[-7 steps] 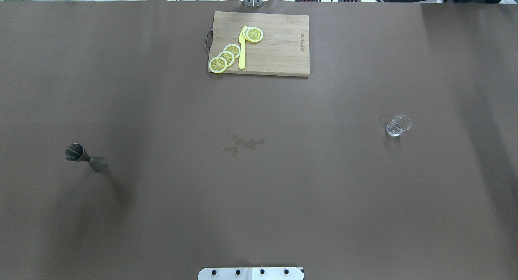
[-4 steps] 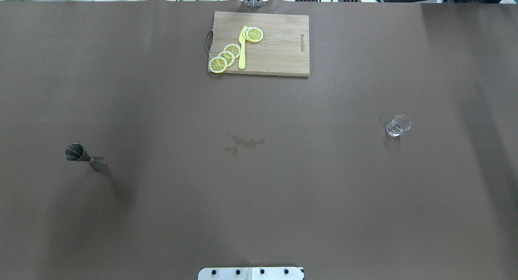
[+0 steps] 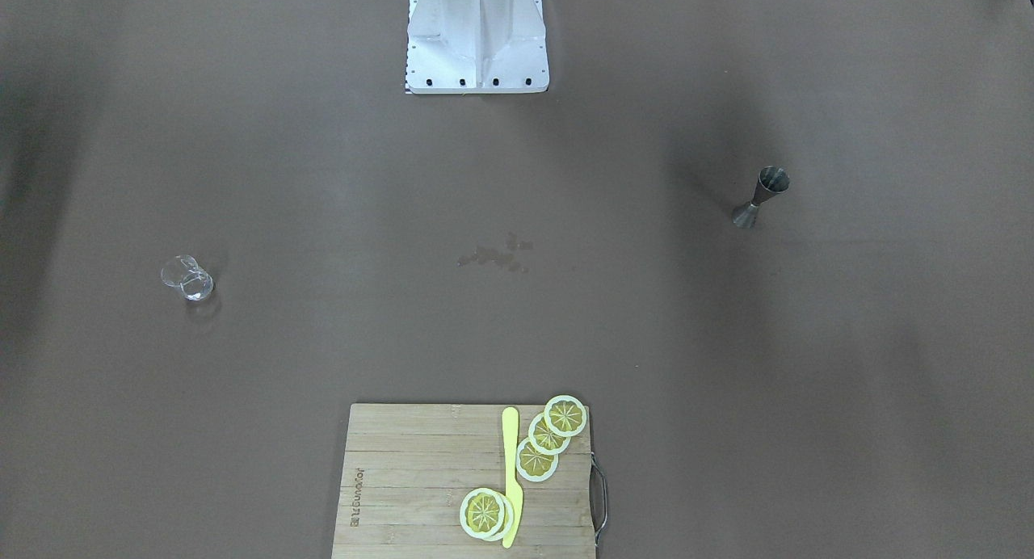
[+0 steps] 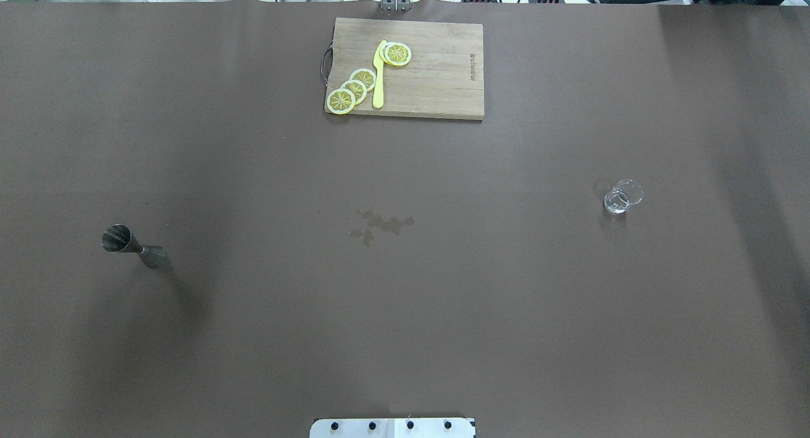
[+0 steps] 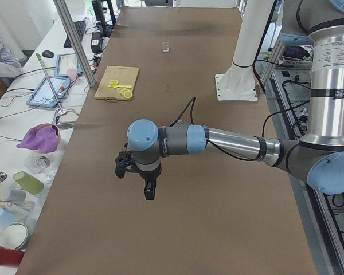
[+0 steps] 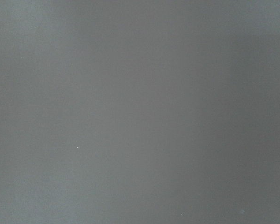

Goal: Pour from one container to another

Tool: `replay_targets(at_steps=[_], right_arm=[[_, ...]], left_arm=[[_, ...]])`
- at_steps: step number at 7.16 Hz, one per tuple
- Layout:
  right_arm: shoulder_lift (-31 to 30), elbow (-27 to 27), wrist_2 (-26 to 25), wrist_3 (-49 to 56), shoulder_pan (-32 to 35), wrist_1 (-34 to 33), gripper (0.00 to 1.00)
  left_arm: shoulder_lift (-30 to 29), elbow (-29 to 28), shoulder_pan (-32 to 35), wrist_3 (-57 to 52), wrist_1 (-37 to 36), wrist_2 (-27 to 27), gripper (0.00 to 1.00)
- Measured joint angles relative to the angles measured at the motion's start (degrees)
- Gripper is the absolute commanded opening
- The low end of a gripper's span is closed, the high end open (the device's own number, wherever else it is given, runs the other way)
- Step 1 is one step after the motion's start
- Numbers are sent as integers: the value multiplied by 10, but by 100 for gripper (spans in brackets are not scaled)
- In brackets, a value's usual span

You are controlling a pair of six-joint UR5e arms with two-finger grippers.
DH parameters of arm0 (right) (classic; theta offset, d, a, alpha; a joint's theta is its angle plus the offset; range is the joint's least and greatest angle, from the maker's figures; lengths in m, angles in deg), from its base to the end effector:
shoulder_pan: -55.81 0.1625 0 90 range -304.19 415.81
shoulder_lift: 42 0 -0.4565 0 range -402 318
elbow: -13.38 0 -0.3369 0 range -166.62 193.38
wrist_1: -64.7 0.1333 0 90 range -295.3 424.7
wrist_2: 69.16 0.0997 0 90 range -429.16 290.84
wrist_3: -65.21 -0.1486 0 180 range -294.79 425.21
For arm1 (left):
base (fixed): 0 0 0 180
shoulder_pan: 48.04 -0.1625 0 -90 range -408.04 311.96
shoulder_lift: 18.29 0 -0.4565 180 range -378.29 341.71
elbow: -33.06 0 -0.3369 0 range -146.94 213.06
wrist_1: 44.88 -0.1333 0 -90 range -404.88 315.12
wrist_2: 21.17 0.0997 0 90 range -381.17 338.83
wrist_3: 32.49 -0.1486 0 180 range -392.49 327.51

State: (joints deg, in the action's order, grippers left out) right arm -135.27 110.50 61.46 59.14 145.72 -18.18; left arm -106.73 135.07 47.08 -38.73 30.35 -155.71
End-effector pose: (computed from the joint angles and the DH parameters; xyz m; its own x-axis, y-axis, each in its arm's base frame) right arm 0.0359 -0.4295 0.6874 0.7548 -0.0206 0.6557 -0.0787 0.9894 0.1216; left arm -0.0656 -0.4061 0.6709 0.7107 -0.0076 -0.7035 0.0118 0.9999 0.0011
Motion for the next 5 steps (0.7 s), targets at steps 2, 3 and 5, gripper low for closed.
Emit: replay_targets(at_steps=[2,3,5], right_arm=[[0,0,0,0,0,0,100],[0,0,1,0,0,0,100],[-1,0,1,0,0,0,100]], left_arm=[[0,3,0,0,0,-1,99],[0,4,0,0,0,-1,99],[0,5,0,0,0,-1,99]])
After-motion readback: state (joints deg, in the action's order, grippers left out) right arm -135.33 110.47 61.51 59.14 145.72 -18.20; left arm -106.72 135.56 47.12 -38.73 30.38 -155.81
